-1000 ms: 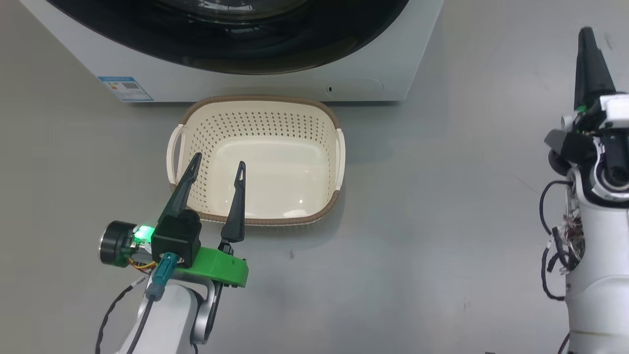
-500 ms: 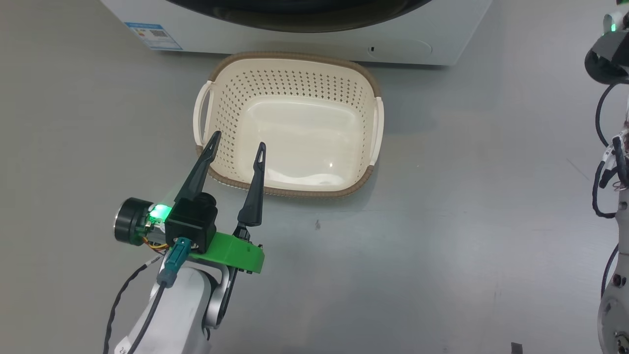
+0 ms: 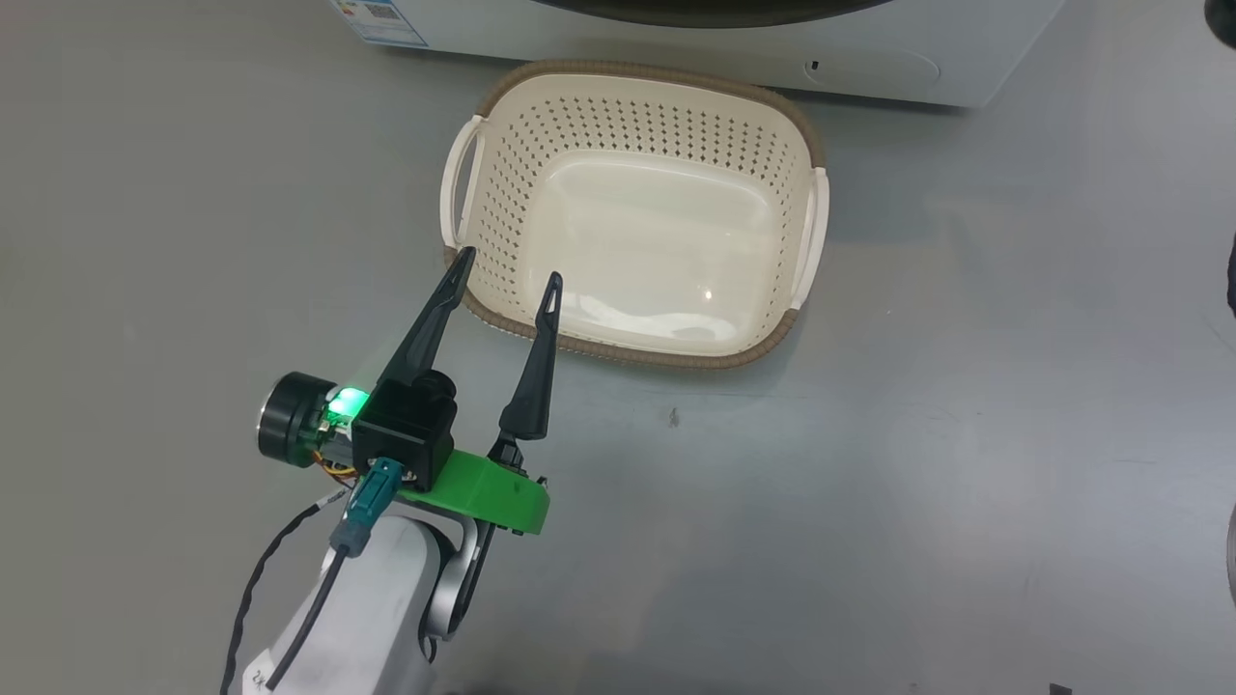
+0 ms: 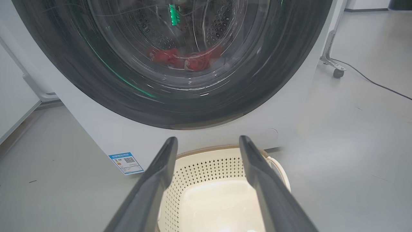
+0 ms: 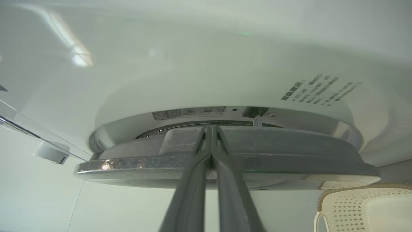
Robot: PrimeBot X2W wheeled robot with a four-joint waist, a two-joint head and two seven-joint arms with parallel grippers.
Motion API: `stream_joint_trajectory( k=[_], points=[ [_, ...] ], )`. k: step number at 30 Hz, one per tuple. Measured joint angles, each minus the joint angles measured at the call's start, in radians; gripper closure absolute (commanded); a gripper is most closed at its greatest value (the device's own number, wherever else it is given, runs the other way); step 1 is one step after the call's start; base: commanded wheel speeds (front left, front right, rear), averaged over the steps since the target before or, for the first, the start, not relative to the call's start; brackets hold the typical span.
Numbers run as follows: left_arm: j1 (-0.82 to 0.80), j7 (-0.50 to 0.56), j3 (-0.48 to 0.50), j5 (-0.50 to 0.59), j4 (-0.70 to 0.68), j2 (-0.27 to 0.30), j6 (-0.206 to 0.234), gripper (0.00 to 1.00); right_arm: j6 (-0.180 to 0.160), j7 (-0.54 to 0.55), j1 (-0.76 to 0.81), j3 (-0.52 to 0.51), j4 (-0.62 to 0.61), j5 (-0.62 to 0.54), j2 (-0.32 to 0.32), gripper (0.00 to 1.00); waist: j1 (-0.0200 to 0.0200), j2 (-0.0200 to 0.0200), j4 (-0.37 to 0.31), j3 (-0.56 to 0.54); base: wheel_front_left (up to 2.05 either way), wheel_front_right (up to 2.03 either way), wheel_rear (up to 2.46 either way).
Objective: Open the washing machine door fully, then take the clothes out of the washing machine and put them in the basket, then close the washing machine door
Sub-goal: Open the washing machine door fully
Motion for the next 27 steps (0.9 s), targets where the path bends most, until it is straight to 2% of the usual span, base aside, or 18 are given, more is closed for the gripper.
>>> stream_joint_trajectory(
  k=[9, 27],
  points=[
    [-0.014, 0.0, -0.015, -0.009, -0.017, -0.002, 0.0, 0.0, -0.04, 0.044, -0.102, 0.014, 0.059, -0.003, -0.03, 1.0, 0.0, 0.0, 0.035, 0.031, 0.0, 0.0, 0.0],
    [-0.039, 0.0, -0.022, -0.026, -0.02, -0.004, 0.008, 0.0, -0.039, 0.163, -0.184, 0.044, 0.144, 0.016, -0.066, 1.0, 0.0, 0.0, 0.055, 0.068, 0.0, 0.0, 0.0]
  ],
)
